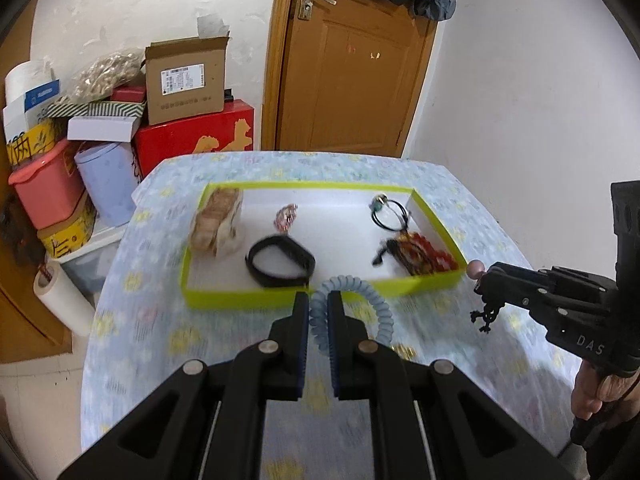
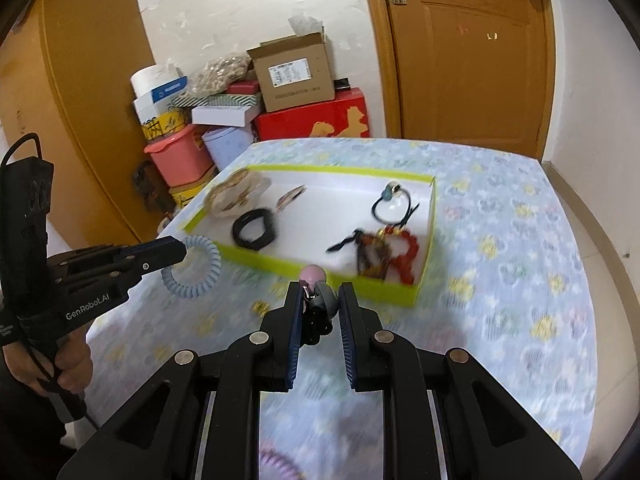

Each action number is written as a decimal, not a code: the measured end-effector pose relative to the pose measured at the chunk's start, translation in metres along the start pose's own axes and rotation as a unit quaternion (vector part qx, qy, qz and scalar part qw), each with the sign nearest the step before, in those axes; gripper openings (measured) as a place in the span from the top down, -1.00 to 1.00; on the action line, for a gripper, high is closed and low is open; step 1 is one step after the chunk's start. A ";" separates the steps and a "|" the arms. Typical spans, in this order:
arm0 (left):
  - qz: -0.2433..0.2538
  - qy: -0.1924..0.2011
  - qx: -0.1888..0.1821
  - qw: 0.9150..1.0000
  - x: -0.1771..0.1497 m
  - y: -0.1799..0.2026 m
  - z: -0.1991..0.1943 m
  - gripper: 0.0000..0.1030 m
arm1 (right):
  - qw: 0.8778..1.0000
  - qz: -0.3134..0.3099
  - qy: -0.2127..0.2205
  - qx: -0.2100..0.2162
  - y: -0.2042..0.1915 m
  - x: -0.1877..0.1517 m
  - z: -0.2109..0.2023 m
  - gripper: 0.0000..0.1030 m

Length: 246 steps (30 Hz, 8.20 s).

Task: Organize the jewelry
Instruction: 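Carry both hair ties into the tray and open both tools, then lower the right tool onto the purple coil hair tie and grasp it, then grasp the gold chain with the left tool while the right tool holds the purple hair tie, then carry the gold chain and purple hair tie into the tray and release both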

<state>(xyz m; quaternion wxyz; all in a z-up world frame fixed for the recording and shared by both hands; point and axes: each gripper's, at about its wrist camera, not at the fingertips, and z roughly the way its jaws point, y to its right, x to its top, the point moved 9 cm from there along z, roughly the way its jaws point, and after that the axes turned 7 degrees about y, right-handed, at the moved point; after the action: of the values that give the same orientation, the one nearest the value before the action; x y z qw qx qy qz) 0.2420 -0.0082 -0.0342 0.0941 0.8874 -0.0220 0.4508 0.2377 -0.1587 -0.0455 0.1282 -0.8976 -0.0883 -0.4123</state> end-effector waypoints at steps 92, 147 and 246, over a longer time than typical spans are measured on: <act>0.021 -0.020 0.032 0.999 -0.067 0.018 -0.066 0.52 | 1.000 0.006 -0.031 -0.001 -0.015 -0.077 -0.075 0.38; -0.009 -0.051 -0.004 0.999 -0.086 0.021 -0.042 0.52 | 0.995 -0.066 -0.063 -0.031 -0.022 -0.120 -0.046 0.82; 0.041 -0.014 -0.045 0.998 0.004 0.040 -0.007 0.86 | 0.999 -0.021 0.017 -0.041 0.016 -0.021 -0.041 0.82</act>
<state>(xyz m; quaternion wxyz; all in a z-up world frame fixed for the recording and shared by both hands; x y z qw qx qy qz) 0.2339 -0.0457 -0.0216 0.1157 0.8867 -0.0797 0.4405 0.1987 -0.1871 -0.0381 0.0841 -0.8930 -0.0885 -0.4332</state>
